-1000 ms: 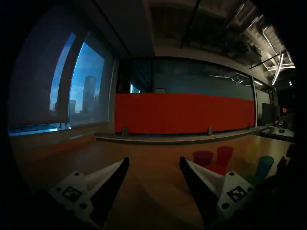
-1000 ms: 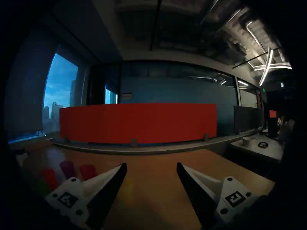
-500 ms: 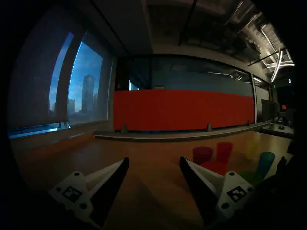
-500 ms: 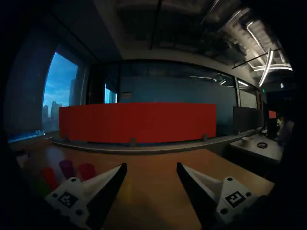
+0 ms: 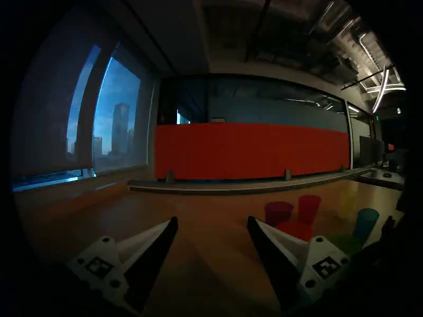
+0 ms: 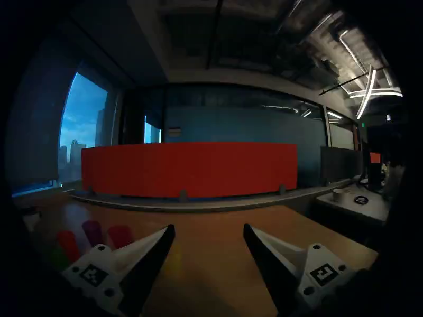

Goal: Pour water

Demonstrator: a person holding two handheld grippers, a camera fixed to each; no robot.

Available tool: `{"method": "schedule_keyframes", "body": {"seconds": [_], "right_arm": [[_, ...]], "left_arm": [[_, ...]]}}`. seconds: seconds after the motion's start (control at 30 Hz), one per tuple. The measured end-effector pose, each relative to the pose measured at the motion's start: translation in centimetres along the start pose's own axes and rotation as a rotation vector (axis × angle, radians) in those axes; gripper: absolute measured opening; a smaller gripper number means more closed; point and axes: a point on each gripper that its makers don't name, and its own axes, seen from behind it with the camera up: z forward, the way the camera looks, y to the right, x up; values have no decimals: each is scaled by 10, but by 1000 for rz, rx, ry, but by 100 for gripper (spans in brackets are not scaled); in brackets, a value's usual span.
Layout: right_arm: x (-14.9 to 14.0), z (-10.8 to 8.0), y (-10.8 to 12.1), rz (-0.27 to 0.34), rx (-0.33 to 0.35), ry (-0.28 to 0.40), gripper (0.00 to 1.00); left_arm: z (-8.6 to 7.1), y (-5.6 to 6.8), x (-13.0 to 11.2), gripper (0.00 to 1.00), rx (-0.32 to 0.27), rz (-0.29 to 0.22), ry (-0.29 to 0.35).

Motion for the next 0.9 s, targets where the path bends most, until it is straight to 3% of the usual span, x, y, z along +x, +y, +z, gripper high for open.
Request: {"method": "schedule_keyframes", "body": {"seconds": [0.5, 0.9], "right_arm": [[-7, -11, 3, -31, 29, 20, 100], [-23, 2, -6, -30, 70, 30, 100]], "left_arm": [[0, 0, 0, 98, 0, 1, 0], [0, 0, -1, 97, 0, 0, 0]]}}
